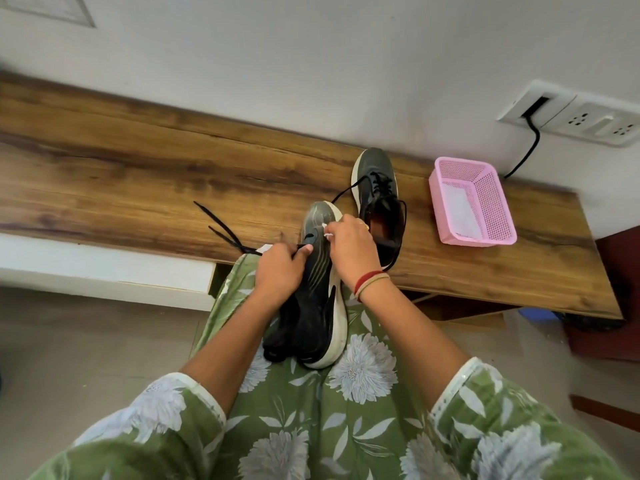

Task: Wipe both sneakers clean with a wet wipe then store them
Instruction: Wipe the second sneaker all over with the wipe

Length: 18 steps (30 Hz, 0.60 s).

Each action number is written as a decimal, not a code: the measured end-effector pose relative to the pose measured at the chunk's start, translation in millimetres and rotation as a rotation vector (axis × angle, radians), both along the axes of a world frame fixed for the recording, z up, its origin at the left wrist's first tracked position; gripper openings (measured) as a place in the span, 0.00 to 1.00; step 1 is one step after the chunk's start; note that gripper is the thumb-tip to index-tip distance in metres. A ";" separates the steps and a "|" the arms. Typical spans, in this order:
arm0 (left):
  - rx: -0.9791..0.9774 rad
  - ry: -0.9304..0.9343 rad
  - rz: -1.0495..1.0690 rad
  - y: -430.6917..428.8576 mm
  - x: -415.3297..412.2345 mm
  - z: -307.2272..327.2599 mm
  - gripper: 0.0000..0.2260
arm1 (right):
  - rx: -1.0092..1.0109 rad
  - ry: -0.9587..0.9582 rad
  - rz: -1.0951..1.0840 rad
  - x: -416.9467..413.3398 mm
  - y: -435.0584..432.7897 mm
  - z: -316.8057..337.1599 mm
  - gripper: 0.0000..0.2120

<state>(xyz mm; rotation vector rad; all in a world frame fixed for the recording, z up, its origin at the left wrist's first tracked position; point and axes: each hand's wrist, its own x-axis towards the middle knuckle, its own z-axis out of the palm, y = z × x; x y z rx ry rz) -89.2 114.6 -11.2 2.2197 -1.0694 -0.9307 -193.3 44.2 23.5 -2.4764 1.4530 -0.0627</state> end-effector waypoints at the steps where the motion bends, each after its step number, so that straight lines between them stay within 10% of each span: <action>1: -0.001 -0.001 -0.007 0.1 -0.6 0.0 0.19 | 0.015 0.004 -0.006 -1.4 0.8 0.5 0.14; 11: -0.066 -0.010 0.000 2.7 0.7 0.1 0.18 | 0.700 -0.196 0.095 -18.6 7.0 35.8 0.05; 14: -0.070 -0.001 0.002 2.3 1.6 -2.4 0.19 | 0.284 -0.428 -0.234 -14.7 -15.4 38.3 0.07; 18: -0.066 -0.002 0.000 1.3 1.6 -3.7 0.19 | 0.062 -0.202 -0.176 2.6 -19.3 16.6 0.09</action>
